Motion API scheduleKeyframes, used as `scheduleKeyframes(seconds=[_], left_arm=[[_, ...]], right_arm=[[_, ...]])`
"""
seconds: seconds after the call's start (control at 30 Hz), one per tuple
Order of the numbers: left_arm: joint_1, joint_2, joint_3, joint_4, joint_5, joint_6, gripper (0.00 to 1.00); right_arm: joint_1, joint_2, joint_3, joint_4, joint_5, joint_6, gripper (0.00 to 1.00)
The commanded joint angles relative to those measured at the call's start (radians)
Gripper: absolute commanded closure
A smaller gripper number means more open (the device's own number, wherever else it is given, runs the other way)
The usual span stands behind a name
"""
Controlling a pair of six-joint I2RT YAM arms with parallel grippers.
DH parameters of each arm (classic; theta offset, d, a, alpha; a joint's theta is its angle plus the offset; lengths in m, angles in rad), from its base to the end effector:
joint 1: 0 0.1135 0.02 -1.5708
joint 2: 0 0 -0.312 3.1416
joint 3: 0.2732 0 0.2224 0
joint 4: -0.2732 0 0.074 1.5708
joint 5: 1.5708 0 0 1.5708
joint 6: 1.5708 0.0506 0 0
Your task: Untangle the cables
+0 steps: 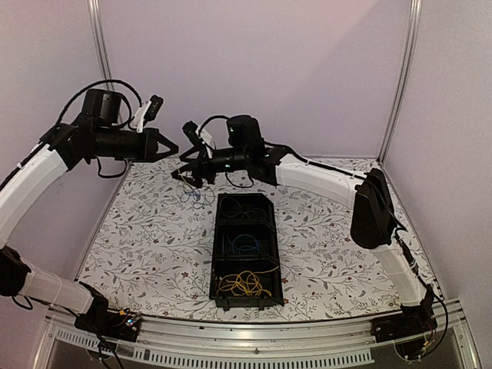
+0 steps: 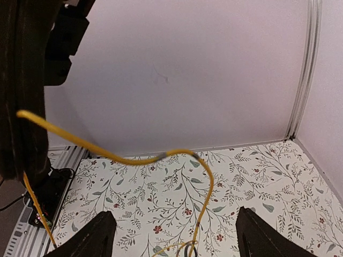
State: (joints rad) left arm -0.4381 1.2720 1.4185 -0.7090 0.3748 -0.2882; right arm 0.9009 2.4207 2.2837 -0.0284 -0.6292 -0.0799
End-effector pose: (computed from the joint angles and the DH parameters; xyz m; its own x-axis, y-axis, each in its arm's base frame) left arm 0.2038 -0.1159 0.4377 -0.6549 0.0147 -0.7555 0.5101 0.7463 -0.4276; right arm 0.3418 0.4795 0.3307 -0.0226 -0.1324 -0.9909 -0.9992 0.0365 0.0179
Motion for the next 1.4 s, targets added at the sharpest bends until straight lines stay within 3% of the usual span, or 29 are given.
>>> scheduleKeyframes(seconds=[0.0,0.13,0.17,0.53,0.73,0.83,1.1,1.23,1.37], left_arm=[[-0.004,-0.038,0.016,0.051,0.081,0.002,1.00],[-0.006,-0.043,0.078,0.018,0.060,0.005,1.00],[-0.006,-0.045,0.112,0.002,0.036,0.009,1.00],[-0.012,-0.057,0.694,-0.045,-0.226,0.075,1.00],[-0.022,-0.118,0.690,0.061,-0.293,0.078,1.00],[-0.021,-0.120,0.643,0.066,-0.303,0.077,1.00],[-0.021,-0.154,0.408,0.135,-0.297,0.061,1.00],[-0.021,-0.177,0.272,0.199,-0.270,0.029,1.00],[-0.022,-0.193,0.119,0.279,-0.204,-0.031,1.00]], right_arm=[[0.014,0.055,0.007,0.062,-0.053,0.046,0.29],[0.013,0.084,0.005,0.100,-0.039,0.089,0.75],[0.013,0.095,0.006,0.112,-0.034,0.104,0.81],[0.019,0.270,0.046,0.200,0.039,0.147,0.81],[0.022,0.299,0.049,0.205,0.056,0.132,0.83],[0.020,0.272,0.052,0.191,0.048,0.106,0.77],[-0.060,0.065,-0.013,0.036,-0.091,-0.018,0.42],[-0.101,-0.068,-0.054,-0.176,-0.188,-0.151,0.30],[-0.109,-0.168,-0.067,-0.460,-0.289,-0.404,0.20]])
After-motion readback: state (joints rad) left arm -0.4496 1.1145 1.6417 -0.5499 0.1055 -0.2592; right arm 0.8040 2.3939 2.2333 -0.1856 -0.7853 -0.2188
